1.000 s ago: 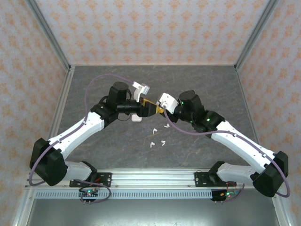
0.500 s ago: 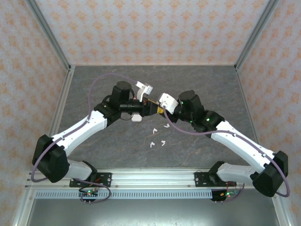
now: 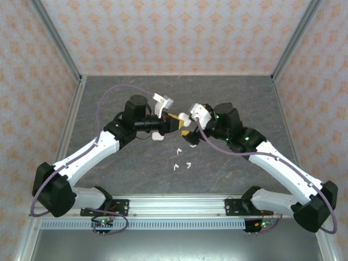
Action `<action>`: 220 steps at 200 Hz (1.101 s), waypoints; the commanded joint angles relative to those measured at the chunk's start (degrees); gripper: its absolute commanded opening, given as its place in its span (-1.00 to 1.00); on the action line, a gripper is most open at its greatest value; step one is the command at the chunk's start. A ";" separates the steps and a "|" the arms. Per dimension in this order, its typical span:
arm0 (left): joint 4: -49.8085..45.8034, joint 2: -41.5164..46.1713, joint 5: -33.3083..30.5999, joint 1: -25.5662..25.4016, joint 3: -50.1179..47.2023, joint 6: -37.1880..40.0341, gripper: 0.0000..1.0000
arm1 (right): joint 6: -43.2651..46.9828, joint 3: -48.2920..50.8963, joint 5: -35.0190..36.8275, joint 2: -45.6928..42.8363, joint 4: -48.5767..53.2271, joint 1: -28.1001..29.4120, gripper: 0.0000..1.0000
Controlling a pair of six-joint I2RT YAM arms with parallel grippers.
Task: Insert the wireless bluetooth earbuds into the charging case
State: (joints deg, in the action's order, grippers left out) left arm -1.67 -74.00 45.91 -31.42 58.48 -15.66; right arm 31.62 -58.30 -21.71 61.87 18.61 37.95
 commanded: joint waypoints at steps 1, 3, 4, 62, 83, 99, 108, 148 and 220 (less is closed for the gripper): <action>3.69 2.79 -2.90 -0.17 -2.13 3.10 -0.65 | -6.91 -0.82 -8.79 -3.24 -0.77 -3.01 0.98; 3.76 2.91 -3.06 -0.21 -2.34 3.27 -0.65 | -7.42 -0.77 -9.56 -3.40 -0.95 -3.44 0.98; 3.86 2.99 -3.08 -0.21 -2.37 3.36 -0.65 | -7.70 -0.72 -9.92 -3.45 -1.03 -3.65 0.98; 8.52 7.64 -2.73 -0.14 -7.13 8.90 -0.68 | -25.34 4.25 -24.49 -5.64 -13.78 -11.76 0.98; 9.32 8.94 -2.45 -0.20 -7.94 9.91 -0.69 | -25.64 3.76 -25.17 -3.19 -13.47 -11.75 0.99; 9.02 9.58 -2.01 -0.15 -7.93 10.57 -0.70 | -25.63 3.25 -25.38 -1.32 -13.27 -11.78 0.94; 8.62 9.68 -1.88 -0.21 -7.84 10.71 -0.71 | -25.67 2.98 -25.42 -0.47 -13.52 -11.76 0.91; 8.60 9.58 -1.35 -0.15 -7.80 10.78 -0.71 | -25.99 2.24 -23.87 1.75 -14.08 -11.84 0.87; 8.62 9.57 -0.13 -0.20 -7.66 11.34 -0.72 | -26.43 -0.04 -20.41 4.83 -13.04 -11.81 0.87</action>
State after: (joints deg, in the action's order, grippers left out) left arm 4.54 -65.25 43.59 -31.35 50.87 -5.89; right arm 5.93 -55.70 -44.53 65.56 7.22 26.30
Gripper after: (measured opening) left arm 0.180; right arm 0.934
